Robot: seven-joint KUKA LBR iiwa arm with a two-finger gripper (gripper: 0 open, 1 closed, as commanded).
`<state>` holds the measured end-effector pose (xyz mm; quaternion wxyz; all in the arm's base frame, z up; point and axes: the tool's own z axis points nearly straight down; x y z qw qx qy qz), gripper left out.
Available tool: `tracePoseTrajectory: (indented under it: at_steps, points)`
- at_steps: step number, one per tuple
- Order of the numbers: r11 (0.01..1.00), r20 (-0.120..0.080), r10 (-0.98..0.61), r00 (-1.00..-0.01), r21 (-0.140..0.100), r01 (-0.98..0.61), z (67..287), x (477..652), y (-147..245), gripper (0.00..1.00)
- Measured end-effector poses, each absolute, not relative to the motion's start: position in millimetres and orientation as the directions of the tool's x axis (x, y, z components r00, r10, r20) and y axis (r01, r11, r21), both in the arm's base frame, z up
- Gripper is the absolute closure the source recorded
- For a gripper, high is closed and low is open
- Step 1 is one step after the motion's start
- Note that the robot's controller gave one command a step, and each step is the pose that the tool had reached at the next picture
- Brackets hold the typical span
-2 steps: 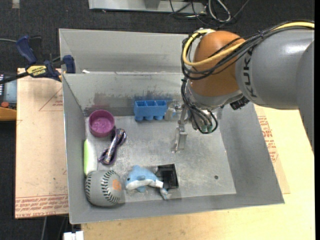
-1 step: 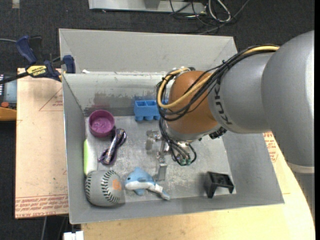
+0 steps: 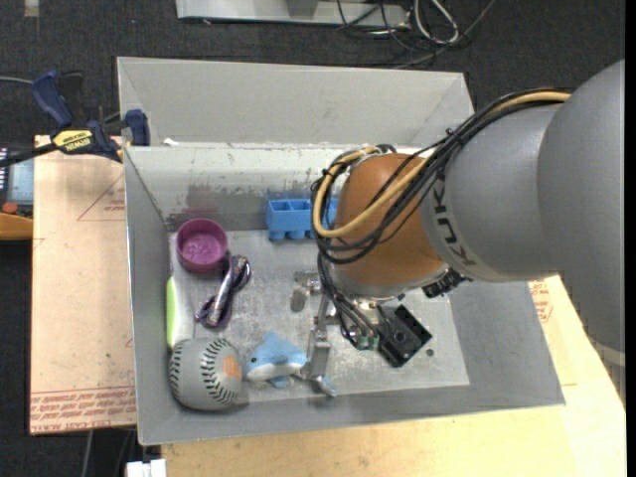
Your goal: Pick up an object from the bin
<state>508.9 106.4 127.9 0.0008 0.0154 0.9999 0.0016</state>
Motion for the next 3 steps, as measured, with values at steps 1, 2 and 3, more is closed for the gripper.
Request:
tracePoseTrajectory:
  at_steps: [1, 2, 3]
  points:
    - [0.996, 0.006, -0.091, -0.996, 0.006, -0.091, 98.7, 502.0, 96.2, 0.00]
    - [0.992, -0.005, 0.126, -0.992, 0.007, 0.126, 69.9, 492.2, 127.8, 0.00]
    - [0.999, 0.001, 0.041, -0.999, 0.006, 0.041, 70.0, 488.9, 133.5, 1.00]
